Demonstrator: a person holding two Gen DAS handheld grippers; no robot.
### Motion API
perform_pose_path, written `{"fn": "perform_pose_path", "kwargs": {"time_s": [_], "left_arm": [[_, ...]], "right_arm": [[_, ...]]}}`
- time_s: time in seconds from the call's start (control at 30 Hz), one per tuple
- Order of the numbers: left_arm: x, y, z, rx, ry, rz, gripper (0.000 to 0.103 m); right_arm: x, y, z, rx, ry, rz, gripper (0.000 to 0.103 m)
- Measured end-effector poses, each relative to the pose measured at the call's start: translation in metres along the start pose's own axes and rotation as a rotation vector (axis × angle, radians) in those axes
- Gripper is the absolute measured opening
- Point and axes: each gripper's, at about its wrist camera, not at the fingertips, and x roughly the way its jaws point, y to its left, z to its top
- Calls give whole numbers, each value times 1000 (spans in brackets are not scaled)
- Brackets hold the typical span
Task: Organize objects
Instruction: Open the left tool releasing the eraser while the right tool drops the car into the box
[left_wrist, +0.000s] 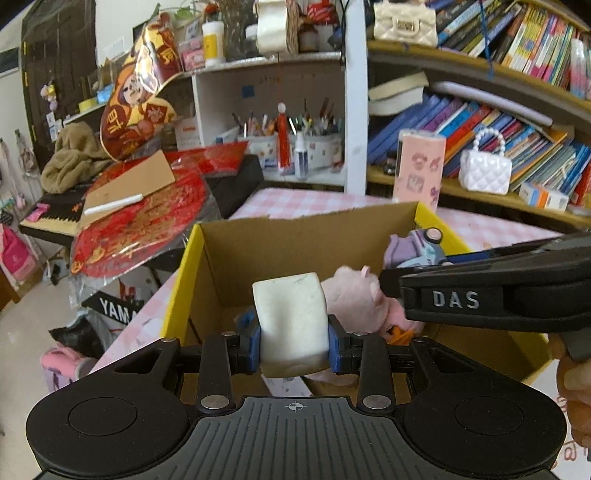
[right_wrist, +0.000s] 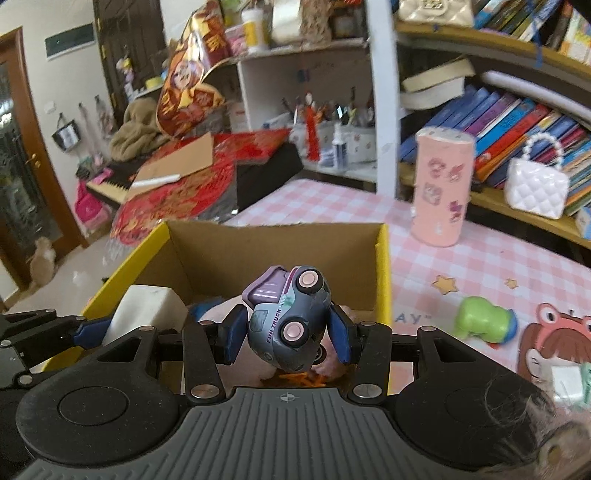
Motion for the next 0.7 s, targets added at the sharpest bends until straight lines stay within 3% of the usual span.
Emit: {"fn": "perform_pose_path", "kwargs": {"time_s": [0.2, 0.7], "left_arm": [[16, -7, -2, 25, 41, 5, 33], [29, -11, -2, 25, 51, 12, 38]], "right_arm": [[23, 0, 5, -43, 64, 19, 44], [36, 0, 9, -104, 90, 0, 44]]}}
